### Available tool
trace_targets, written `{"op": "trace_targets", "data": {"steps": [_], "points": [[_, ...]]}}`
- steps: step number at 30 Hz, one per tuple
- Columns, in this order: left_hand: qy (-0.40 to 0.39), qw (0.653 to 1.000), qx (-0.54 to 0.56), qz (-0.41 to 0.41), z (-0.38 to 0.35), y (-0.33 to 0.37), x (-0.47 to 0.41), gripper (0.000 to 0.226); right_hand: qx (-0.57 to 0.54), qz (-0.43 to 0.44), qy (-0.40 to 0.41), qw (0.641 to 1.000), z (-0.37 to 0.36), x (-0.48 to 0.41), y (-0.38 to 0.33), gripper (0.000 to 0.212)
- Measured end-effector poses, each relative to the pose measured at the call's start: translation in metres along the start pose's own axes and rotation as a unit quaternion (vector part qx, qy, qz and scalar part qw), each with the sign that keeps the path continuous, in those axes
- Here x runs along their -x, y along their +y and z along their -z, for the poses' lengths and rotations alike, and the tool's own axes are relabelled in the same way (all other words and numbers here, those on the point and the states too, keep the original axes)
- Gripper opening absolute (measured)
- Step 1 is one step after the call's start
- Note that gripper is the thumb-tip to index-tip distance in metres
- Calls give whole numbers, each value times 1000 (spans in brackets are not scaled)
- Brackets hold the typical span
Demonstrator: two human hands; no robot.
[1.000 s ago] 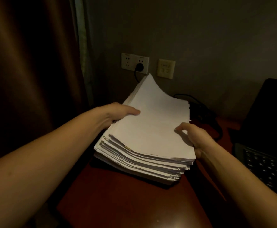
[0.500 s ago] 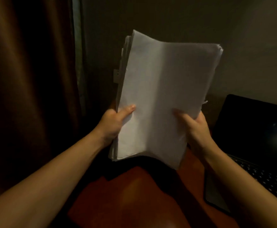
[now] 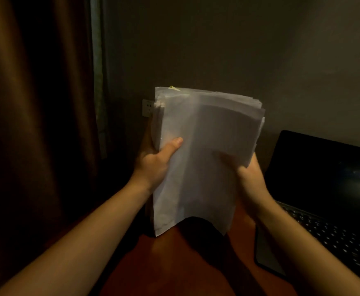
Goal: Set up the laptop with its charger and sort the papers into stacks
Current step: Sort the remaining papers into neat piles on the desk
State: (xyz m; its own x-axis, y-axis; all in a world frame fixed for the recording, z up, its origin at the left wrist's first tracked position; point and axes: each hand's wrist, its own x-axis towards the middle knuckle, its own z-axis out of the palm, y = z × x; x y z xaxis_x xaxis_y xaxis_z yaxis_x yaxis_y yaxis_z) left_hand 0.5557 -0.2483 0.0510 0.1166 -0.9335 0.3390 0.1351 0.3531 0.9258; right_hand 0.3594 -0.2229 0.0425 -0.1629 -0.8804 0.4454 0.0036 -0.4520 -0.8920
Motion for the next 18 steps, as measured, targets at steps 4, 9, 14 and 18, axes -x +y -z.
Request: {"op": "trace_targets", "data": {"steps": [4, 9, 14, 18], "points": [[31, 998, -53, 13, -13, 6, -15, 60, 18, 11, 7, 1000, -11, 7, 8, 57], [13, 999, 8, 28, -10, 8, -12, 79, 77, 46, 10, 996, 3, 1, 12, 79], [-53, 996, 1, 65, 20, -25, 5, 109, 91, 7, 13, 996, 20, 13, 33, 94], [-52, 995, -20, 88, 24, -43, 13, 107, 78, -6, 12, 997, 23, 6, 29, 87]]}}
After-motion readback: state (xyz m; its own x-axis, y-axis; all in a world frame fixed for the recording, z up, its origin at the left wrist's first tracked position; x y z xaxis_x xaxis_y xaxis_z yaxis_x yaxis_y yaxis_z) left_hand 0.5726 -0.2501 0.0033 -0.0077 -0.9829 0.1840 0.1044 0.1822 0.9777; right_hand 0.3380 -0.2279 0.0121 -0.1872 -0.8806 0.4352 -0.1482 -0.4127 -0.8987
